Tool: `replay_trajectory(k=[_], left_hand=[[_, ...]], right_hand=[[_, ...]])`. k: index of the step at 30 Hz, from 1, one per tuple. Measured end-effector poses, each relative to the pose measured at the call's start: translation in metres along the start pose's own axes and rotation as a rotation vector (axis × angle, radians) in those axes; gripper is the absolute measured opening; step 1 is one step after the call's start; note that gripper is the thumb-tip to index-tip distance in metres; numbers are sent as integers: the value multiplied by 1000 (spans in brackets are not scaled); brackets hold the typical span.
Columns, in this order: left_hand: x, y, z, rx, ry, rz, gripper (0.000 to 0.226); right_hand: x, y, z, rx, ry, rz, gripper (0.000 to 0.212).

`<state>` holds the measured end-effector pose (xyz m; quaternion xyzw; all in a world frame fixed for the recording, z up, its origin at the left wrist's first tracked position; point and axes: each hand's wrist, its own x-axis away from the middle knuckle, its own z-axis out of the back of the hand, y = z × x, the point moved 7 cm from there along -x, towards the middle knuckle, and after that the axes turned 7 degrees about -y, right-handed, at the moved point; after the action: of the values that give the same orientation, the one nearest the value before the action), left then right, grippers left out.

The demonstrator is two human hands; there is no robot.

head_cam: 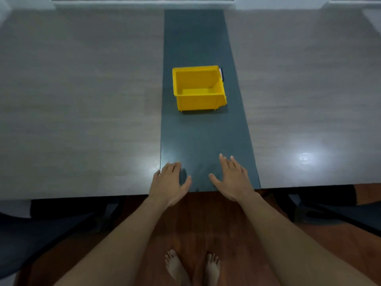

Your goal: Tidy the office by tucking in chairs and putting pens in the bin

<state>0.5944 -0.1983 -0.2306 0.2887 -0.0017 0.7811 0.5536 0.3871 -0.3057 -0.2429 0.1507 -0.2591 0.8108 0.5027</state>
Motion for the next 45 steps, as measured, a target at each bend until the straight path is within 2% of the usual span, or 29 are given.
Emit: replay_trajectory(k=[6, 11, 25, 31, 37, 45], left_hand=[[82, 18, 86, 70, 48, -31, 81], [131, 2, 127, 195, 108, 11, 82], [195, -83, 173, 355, 273, 169, 79], [244, -125, 192, 439, 401, 330, 70], [312, -144, 199, 530, 559, 510, 72], [403, -143, 155, 623, 779, 748, 81]], right_hand=[[78, -50, 60, -62, 35, 9, 90], [119, -87, 81, -98, 55, 62, 86], [122, -181, 111, -65, 85, 257, 80], [106, -251, 135, -52, 77, 451, 77], [103, -316, 151, -24, 41, 680, 74], [131, -380, 129, 22, -73, 959, 74]])
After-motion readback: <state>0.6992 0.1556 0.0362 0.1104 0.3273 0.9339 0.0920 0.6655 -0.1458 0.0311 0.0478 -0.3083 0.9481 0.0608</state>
